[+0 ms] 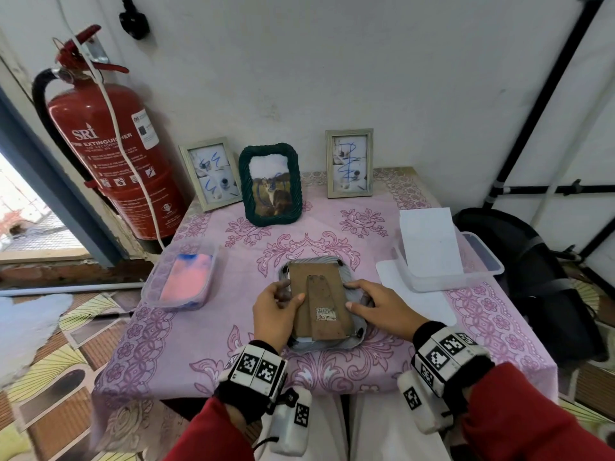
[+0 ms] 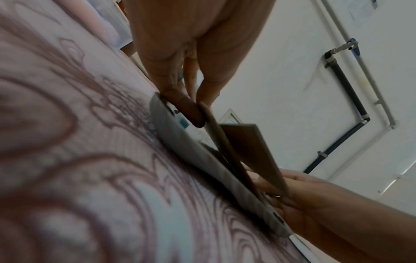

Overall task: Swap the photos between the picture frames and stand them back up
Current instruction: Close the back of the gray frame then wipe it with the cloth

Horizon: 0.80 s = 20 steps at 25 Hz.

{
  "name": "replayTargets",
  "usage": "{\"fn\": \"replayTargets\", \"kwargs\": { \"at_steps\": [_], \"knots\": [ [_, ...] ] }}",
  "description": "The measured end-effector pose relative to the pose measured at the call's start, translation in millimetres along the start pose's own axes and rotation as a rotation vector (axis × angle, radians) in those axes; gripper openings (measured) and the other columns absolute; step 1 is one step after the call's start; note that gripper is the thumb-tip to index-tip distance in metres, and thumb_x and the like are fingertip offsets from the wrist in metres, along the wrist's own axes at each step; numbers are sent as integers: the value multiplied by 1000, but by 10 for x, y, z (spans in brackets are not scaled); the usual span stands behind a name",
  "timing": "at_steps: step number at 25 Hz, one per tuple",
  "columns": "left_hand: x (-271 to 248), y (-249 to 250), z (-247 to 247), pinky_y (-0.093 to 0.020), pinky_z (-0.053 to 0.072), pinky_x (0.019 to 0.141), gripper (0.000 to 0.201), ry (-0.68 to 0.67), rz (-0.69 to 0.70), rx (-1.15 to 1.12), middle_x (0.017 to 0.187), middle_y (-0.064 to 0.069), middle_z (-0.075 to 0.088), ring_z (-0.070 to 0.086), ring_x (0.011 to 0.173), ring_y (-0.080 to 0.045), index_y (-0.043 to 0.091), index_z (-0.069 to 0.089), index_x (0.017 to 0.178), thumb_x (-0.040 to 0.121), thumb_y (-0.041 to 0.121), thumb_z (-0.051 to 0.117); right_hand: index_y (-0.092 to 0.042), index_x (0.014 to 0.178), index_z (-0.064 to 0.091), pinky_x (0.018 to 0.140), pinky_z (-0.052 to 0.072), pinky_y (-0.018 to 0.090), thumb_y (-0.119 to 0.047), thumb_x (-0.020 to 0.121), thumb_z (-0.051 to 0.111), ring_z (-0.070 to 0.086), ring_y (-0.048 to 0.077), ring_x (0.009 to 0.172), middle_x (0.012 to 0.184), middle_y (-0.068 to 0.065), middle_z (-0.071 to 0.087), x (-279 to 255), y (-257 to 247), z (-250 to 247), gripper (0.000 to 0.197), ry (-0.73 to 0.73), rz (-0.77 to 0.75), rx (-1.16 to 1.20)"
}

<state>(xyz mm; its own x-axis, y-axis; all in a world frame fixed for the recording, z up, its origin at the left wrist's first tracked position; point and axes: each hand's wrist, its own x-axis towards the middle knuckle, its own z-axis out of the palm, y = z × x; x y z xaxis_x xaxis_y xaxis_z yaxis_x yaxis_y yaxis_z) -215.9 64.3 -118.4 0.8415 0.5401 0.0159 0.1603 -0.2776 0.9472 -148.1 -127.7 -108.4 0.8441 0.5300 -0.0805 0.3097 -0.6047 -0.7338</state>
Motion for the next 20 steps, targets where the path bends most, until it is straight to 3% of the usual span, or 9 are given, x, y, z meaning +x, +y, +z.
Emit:
{"fn": "replayTargets", "kwargs": {
  "at_steps": [3,5,6,8,10,16,20],
  "knots": [
    [2,-2,-18,-11,47,67,38,0,47,97,85,-1,57,53,73,-10,6,59,117,81,13,70,-19,129,51,69,35,22,-27,89,61,47,12,80,85,1,49,-3,4,1,42,0,-10,-15],
    [4,-22,-37,-25,47,88,40,0,77,220,101,-7,53,53,93,-18,7,60,117,80,17,71,-20,129,51,69,36,21,-27,88,62,47,11,79,84,0,49,2,9,1,43,2,-13,-11],
    [4,-36,-51,-26,41,95,42,-1,85,297,109,-9,50,50,104,-22,10,60,119,80,20,71,-20,129,51,69,36,21,-27,88,62,47,11,79,84,0,49,6,12,3,43,3,-14,-13],
    [-1,-64,-82,-18,27,93,46,-3,82,389,117,-9,46,40,115,-24,13,58,122,80,25,71,-20,129,51,70,36,22,-27,88,62,48,12,79,84,1,50,10,13,7,44,1,-17,-24],
    [8,-86,-112,-18,24,90,46,-19,63,408,119,-9,45,36,117,-23,15,58,122,80,29,70,-20,130,50,69,35,23,-27,88,62,47,12,79,84,2,49,13,15,11,44,4,-22,-29],
    [57,-135,-210,-29,33,104,41,-119,53,413,115,-11,48,42,117,-27,17,63,117,79,30,72,-19,131,49,69,35,23,-26,88,61,46,12,77,81,1,48,18,3,7,46,-18,-29,-36],
    [69,-147,-257,-37,36,106,46,-176,62,401,116,-10,47,44,117,-26,17,63,119,76,32,74,-18,132,48,70,36,24,-26,89,61,46,13,78,82,2,48,17,-11,-1,46,-30,-34,-52]
  ]
}}
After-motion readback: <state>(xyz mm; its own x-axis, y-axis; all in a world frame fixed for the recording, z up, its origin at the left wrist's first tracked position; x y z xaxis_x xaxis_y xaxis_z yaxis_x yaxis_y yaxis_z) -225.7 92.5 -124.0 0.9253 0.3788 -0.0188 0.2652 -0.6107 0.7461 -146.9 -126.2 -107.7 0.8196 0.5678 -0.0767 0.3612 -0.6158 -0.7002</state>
